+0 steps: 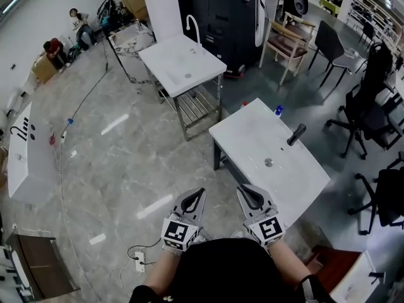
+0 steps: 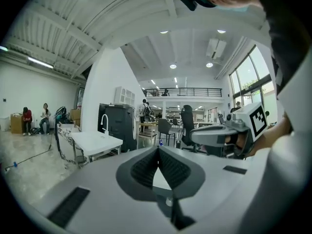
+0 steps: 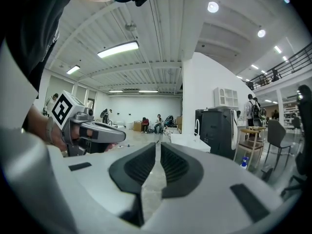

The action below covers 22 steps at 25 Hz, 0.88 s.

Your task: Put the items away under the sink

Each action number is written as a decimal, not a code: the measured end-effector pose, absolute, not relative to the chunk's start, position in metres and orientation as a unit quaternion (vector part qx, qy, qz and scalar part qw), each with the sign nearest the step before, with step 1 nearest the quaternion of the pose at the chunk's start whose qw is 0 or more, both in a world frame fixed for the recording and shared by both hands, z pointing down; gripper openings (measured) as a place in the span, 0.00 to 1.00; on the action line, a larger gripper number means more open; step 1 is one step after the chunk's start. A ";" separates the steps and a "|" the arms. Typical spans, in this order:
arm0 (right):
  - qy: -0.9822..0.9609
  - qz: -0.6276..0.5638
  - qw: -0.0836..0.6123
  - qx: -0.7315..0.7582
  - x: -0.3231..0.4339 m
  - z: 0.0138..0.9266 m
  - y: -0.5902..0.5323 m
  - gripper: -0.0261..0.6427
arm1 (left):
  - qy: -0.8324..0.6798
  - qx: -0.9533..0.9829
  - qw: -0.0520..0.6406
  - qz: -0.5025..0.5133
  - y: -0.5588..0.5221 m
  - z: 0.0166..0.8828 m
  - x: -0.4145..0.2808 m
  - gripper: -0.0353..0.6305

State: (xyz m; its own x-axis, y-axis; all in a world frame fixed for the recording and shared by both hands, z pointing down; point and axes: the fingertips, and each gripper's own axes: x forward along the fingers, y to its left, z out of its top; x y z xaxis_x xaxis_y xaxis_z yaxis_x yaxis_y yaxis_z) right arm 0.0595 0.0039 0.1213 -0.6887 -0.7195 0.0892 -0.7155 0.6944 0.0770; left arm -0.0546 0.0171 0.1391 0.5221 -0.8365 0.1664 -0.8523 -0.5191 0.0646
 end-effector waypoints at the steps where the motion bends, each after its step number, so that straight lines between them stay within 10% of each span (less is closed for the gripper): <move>1: -0.920 -0.020 0.057 0.388 0.058 0.121 0.004 0.12 | -0.485 0.870 0.069 0.057 0.017 0.139 -0.054 0.09; 22: -0.912 -0.018 0.056 0.406 0.088 0.127 0.008 0.12 | -0.473 0.876 0.068 0.070 0.017 0.144 -0.030 0.09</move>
State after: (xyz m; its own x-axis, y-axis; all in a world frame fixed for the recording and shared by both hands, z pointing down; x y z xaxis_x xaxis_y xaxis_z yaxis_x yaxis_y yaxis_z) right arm 0.0885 0.0076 0.1274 -0.6641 -0.7425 0.0876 -0.7386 0.6697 0.0773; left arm -0.0298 0.0166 0.1437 0.5432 -0.8185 0.1870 -0.8376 -0.5438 0.0529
